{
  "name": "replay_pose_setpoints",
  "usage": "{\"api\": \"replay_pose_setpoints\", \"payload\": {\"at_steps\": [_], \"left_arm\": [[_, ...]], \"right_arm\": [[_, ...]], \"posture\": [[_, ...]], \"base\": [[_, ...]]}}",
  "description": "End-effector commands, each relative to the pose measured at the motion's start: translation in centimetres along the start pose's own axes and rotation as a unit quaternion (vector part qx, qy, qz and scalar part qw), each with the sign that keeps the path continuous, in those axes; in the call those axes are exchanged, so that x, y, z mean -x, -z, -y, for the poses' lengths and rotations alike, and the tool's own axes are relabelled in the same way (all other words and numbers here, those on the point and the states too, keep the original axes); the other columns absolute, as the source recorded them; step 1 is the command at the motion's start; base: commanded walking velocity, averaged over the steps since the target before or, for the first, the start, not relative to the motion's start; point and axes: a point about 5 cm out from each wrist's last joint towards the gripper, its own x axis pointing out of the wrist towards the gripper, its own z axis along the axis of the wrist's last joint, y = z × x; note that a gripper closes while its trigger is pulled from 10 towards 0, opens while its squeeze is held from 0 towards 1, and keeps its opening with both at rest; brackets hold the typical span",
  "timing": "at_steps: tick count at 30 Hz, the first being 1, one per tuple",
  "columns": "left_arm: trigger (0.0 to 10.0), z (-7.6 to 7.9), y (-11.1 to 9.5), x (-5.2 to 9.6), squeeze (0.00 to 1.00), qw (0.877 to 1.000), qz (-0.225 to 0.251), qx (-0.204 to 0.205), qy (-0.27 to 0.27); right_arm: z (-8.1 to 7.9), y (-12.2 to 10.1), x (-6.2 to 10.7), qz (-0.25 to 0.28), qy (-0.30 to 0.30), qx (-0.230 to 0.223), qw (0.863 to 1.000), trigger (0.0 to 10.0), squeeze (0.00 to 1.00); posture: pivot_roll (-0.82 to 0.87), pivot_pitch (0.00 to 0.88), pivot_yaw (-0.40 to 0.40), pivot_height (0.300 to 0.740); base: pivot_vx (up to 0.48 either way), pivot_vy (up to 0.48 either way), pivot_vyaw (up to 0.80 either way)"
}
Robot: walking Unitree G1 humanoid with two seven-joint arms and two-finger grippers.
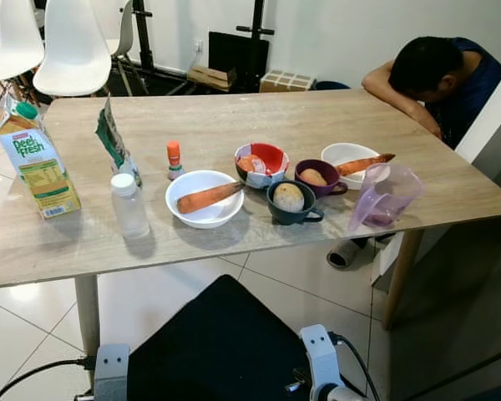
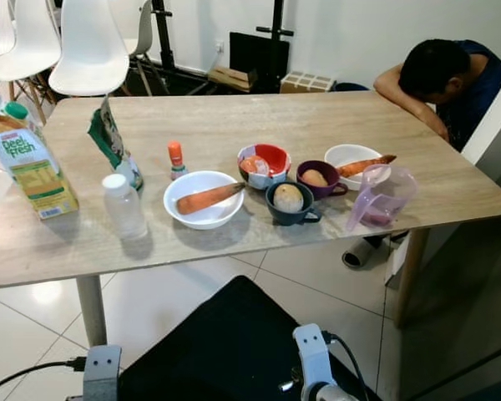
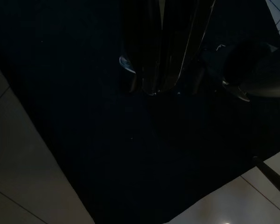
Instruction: Restocking fridge
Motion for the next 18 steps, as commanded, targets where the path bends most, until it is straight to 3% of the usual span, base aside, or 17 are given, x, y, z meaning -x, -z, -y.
{"api": "replay_pose_setpoints", "payload": {"at_steps": [1,4,18], "left_arm": [[10.0,0.3,0.2,0.2,0.00,1.000,0.001,0.008,-0.004],[10.0,0.1,0.3,0.3,0.00,1.000,0.002,0.028,-0.013],[10.0,-0.7,-0.9,0.3,0.00,0.998,0.056,0.015,-0.014]], "right_arm": [[0.2,0.4,0.2,-0.001,0.004,-0.007,1.000,10.0,0.00],[0.1,0.5,0.2,0.000,0.002,-0.006,1.000,10.0,0.00],[1.5,-0.8,0.5,0.030,-0.005,0.002,1.000,10.0,0.00]], "posture": [[0.02,0.071,-0.068,0.740],[0.01,0.072,-0.066,0.740],[-0.01,0.078,-0.076,0.740]], "base": [[0.000,-0.480,0.00],[0.000,-0.160,0.00],[0.000,0.000,0.00]]}}
